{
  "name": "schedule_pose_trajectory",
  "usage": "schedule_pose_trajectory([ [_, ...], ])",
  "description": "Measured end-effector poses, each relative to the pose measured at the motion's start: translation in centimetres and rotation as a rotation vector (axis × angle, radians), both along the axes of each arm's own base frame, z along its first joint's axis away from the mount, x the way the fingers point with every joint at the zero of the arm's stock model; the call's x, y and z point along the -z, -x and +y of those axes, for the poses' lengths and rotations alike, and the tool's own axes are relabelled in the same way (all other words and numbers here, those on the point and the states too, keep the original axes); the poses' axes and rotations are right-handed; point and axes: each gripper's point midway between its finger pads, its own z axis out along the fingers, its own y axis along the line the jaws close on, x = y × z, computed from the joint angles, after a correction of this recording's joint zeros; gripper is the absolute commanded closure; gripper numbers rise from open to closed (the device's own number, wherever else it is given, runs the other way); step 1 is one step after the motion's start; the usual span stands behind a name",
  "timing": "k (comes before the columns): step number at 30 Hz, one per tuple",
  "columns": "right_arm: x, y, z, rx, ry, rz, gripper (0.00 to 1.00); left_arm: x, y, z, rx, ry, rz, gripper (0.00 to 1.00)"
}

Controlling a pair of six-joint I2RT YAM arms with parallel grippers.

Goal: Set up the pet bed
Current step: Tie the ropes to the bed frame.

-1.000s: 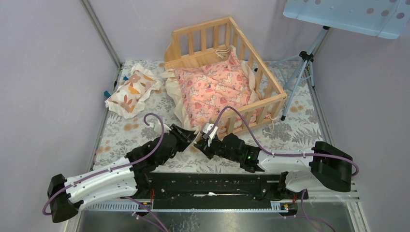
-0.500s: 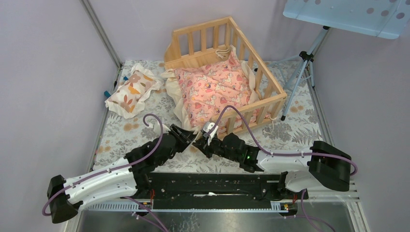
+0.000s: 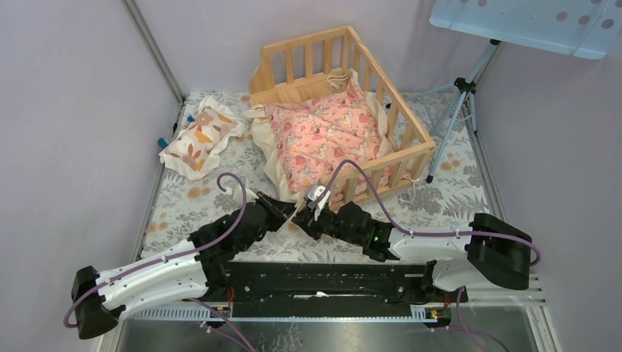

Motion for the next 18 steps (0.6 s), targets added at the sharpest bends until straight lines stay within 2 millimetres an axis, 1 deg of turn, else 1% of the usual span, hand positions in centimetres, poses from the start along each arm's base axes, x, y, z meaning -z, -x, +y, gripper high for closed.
schedule_pose_trajectory([
  [4, -0.1, 0.5, 0.0, -0.020, -0.001, 0.007, 0.58, 0.0, 0.0, 0.0, -0.001, -0.001, 0.000, 1.00],
  [6, -0.5, 1.0, -0.2, -0.037, 0.005, 0.007, 0.53, 0.1, 0.0, 0.1, -0.002, -0.004, 0.001, 1.00],
  [10, -1.8, 1.5, -1.7, -0.047, 0.011, -0.031, 0.47, 0.4, 0.1, 0.2, -0.004, -0.019, 0.007, 1.00],
  [12, -2.2, 1.2, -3.0, -0.019, 0.022, -0.067, 0.46, 0.6, 0.1, 0.4, -0.003, -0.029, 0.011, 1.00],
  [14, -2.1, 0.7, -4.3, 0.017, 0.045, -0.099, 0.46, 0.8, 0.2, 0.4, -0.002, -0.039, 0.014, 1.00],
  [15, -1.7, 0.5, -5.0, 0.035, 0.065, -0.111, 0.46, 0.9, 0.2, 0.5, -0.001, -0.043, 0.015, 1.00],
  [18, -0.1, 0.0, -6.0, 0.064, 0.124, -0.123, 0.45, 1.0, 0.3, 0.5, 0.000, -0.049, 0.017, 1.00],
])
